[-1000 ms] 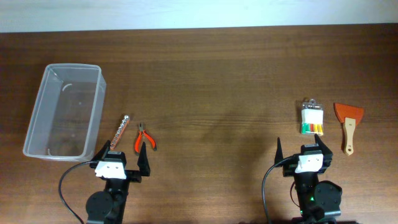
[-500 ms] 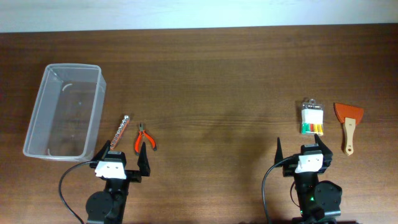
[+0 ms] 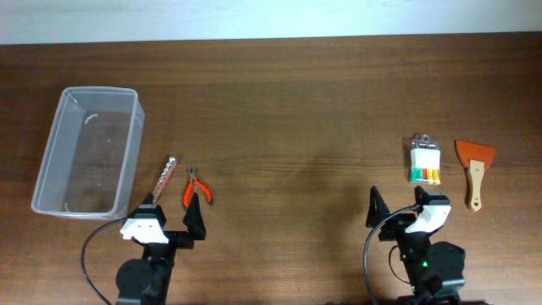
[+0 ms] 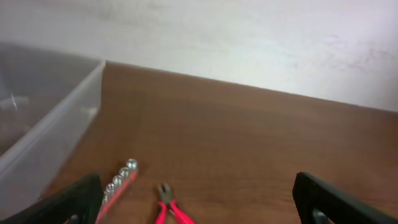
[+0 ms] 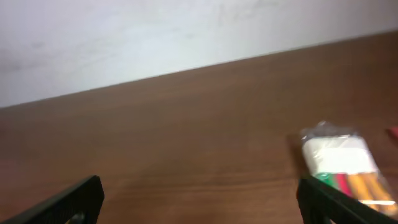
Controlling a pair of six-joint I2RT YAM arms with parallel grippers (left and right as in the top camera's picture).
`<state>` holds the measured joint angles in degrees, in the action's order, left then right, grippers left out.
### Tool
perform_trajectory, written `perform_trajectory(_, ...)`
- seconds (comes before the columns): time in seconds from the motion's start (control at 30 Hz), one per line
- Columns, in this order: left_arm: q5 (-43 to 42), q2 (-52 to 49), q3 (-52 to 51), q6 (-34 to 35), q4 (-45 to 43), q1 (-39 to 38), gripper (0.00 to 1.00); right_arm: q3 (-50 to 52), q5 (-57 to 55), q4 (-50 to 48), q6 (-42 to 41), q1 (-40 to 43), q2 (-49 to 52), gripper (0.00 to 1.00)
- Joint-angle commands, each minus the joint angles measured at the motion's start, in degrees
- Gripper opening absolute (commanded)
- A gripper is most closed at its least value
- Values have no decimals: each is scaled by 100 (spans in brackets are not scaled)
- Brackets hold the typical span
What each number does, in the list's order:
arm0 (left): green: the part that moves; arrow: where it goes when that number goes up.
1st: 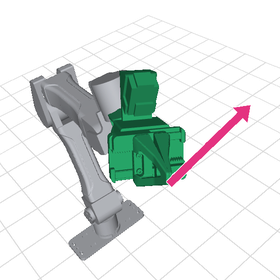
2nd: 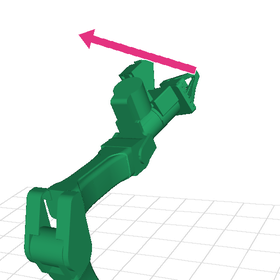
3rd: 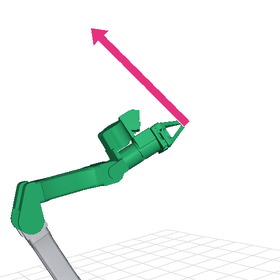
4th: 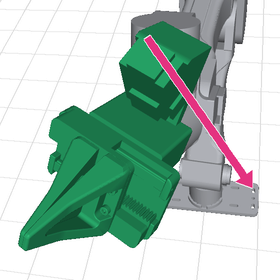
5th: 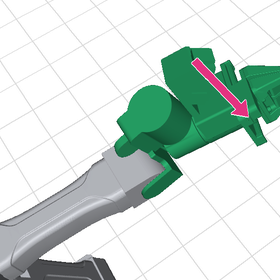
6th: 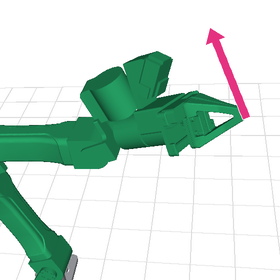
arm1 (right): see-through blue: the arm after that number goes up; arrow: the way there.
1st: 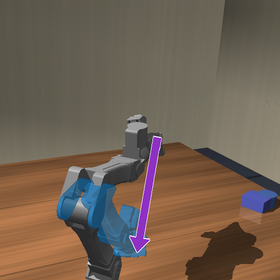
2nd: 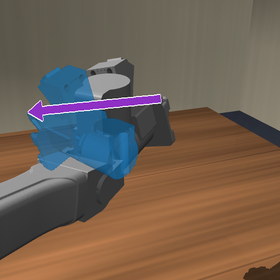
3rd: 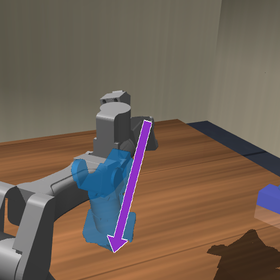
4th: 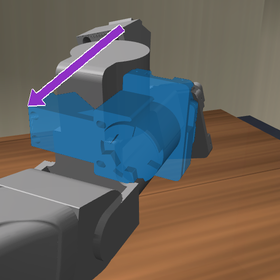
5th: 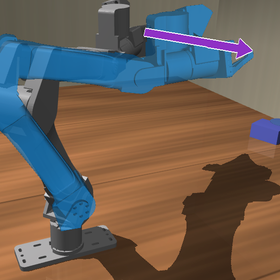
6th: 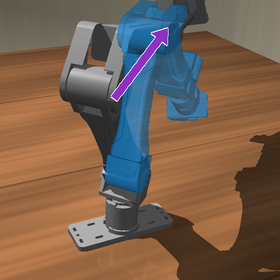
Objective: Pack container
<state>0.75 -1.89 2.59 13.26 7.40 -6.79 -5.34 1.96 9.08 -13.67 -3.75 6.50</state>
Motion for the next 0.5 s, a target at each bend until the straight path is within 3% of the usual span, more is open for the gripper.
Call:
perform_trajectory(0.0, 76, -540, 962, 627, 426, -20, 99, -1019, 299, 302, -396, -31, 566, 99)
perform_trajectory(0.23, 48, -2802, 3058, 319, 1366, -20, 99, -3191, 407, 2081, -284, -33, 2398, 99)
perform_trajectory(0.47, -107, -5753, 6279, 33, 4352, -20, 99, -5766, 385, 4752, 385, -33, 4435, 99)
